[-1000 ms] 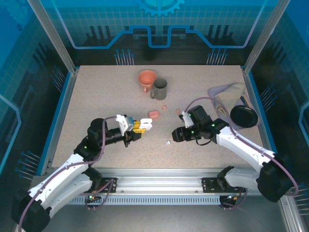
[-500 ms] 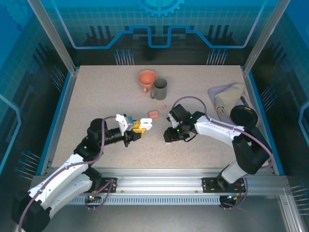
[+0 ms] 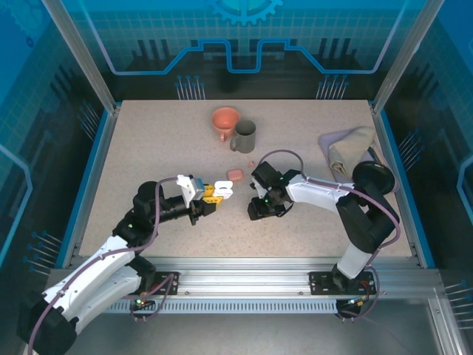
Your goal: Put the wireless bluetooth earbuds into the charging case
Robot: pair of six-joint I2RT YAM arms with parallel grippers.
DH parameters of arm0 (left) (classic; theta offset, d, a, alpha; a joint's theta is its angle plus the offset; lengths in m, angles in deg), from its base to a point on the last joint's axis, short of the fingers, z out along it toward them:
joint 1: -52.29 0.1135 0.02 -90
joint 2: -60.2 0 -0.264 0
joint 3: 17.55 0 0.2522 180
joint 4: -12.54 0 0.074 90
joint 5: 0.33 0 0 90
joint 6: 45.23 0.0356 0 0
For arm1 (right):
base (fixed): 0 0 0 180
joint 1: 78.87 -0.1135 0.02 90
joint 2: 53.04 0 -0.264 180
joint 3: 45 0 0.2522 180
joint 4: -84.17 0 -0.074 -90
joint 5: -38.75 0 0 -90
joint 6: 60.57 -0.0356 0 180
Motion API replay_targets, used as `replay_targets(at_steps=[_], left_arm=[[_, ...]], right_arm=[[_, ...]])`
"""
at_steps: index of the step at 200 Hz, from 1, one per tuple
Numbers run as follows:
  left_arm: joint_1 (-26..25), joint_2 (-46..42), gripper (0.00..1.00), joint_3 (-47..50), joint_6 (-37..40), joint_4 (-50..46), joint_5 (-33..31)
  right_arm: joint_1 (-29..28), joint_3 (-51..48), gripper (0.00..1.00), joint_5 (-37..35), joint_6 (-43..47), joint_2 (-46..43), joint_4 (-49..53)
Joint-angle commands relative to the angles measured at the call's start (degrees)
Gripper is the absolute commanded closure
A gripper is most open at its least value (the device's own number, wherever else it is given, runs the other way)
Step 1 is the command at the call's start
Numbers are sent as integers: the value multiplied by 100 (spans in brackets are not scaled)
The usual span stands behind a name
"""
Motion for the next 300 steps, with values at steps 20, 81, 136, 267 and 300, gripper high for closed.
replay_targets(at_steps=[20,81,136,267,300], left_arm=[[-53,-78,100,-19,5,123,-31],[-53,-78,100,5,-4,145,-143],[-53,-104,100,-11,-32,106,-155],[-53,-113,100,-28,-12,23,-178],[-53,-110,100,-23,-20,-2,-166]], right_arm=[[-90,155,55,8,96,210,35],[-110,151,63,45,205,385,28],[-104,160,66,19,243,521,-13],[-213,215,72,-40,270,776,18],[-209,199,73,-61,320,623,-37]])
